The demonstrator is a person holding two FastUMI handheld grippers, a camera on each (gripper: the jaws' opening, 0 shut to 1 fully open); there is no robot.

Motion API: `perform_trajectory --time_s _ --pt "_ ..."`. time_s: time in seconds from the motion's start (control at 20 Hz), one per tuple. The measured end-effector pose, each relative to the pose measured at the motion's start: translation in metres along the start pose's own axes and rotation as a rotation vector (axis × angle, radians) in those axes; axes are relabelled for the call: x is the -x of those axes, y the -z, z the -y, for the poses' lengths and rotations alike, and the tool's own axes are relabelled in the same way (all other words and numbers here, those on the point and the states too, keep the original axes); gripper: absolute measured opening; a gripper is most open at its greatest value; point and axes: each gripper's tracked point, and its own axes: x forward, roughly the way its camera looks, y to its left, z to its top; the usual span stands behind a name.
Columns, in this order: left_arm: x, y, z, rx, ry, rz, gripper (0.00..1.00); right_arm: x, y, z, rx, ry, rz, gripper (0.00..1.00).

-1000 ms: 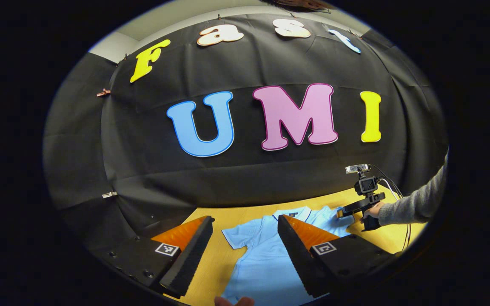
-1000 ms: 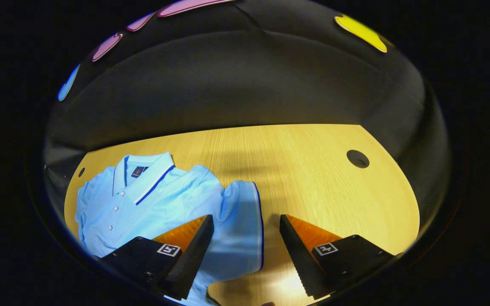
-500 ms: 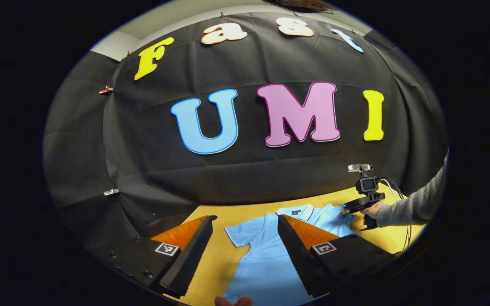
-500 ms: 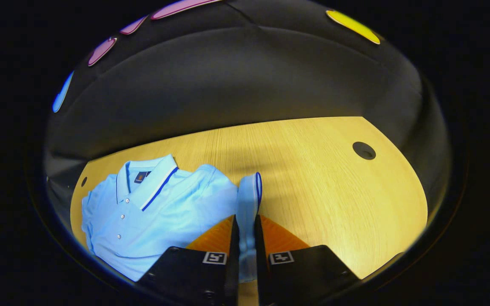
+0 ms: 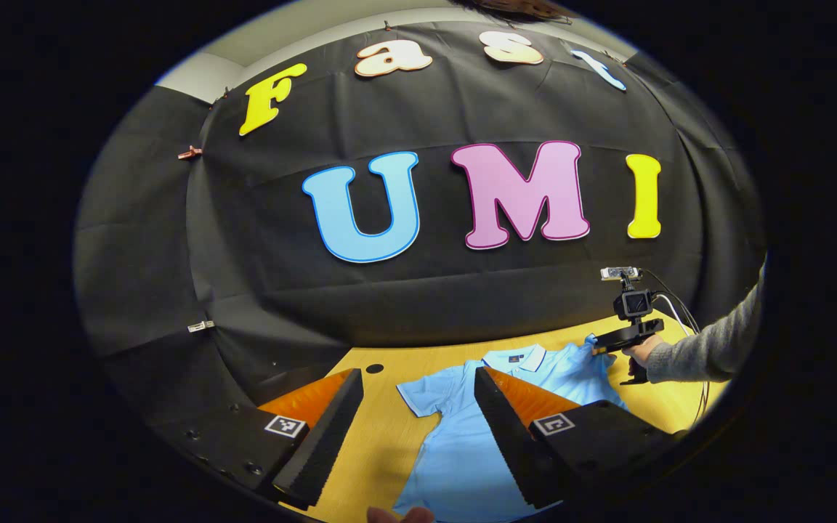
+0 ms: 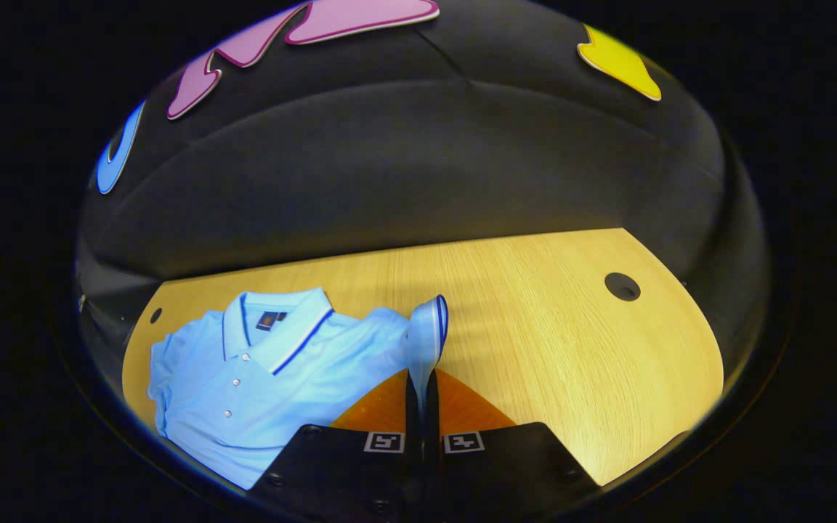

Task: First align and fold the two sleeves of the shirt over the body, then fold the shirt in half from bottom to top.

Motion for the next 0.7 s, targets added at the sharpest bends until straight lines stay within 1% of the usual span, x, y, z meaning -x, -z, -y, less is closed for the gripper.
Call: perform_trajectory --time_s 0.15,0.35,0.5,0.7 --pt "0.006 -0.001 -0.007 0.006 -0.006 0.006 0.98 0.015 -0.010 -0.025 0.017 -0.037 0.028 0.05" --pt "0.012 -0.002 -0.019 0.006 -0.017 0.010 0.98 0.033 -0.010 -0.071 0.066 -0.105 0.047 0.05" --pt "0.018 0.000 -0.029 0.005 -0.029 0.011 0.98 0.045 -0.003 -0.110 0.099 -0.160 0.047 0.05" --pt "0.030 0.003 -0.043 0.008 -0.051 0.005 0.98 0.053 0.019 -0.160 0.130 -0.225 0.019 0.05"
